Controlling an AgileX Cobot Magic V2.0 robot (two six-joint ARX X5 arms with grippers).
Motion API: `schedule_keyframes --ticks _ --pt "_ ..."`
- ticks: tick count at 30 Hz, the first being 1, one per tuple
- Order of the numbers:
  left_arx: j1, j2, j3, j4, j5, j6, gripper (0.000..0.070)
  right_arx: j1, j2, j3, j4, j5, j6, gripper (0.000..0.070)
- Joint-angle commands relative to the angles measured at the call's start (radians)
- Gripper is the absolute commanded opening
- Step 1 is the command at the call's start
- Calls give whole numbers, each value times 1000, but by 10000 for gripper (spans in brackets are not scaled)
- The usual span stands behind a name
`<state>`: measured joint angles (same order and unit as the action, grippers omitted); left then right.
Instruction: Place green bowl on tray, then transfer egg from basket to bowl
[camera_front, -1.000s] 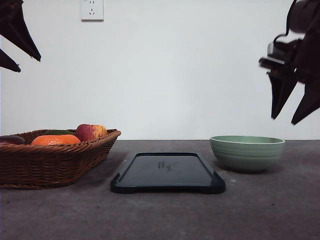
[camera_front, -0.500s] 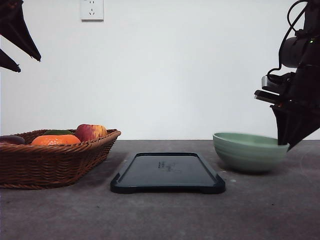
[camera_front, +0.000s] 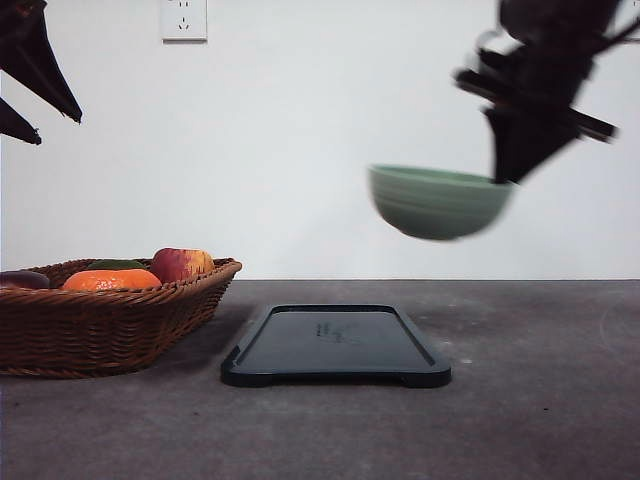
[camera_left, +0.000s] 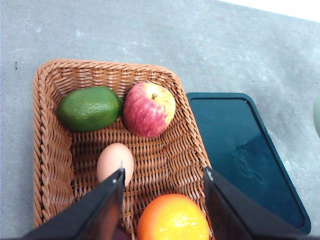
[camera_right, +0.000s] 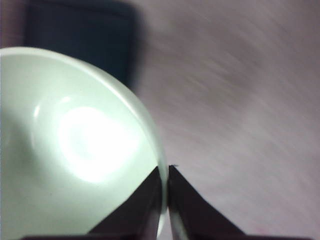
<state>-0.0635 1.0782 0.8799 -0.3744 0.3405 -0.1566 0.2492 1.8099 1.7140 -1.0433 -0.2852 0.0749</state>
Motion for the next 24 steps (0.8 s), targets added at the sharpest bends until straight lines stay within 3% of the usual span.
schedule_keyframes --ticks 1,12,24 --pt "-2 8 23 8 5 10 309 35 29 45 10 -4 -3 0" --pt "-2 8 23 8 5 10 309 160 214 147 25 36 30 0" --pt "-2 8 23 7 5 10 309 188 321 147 25 57 24 0"
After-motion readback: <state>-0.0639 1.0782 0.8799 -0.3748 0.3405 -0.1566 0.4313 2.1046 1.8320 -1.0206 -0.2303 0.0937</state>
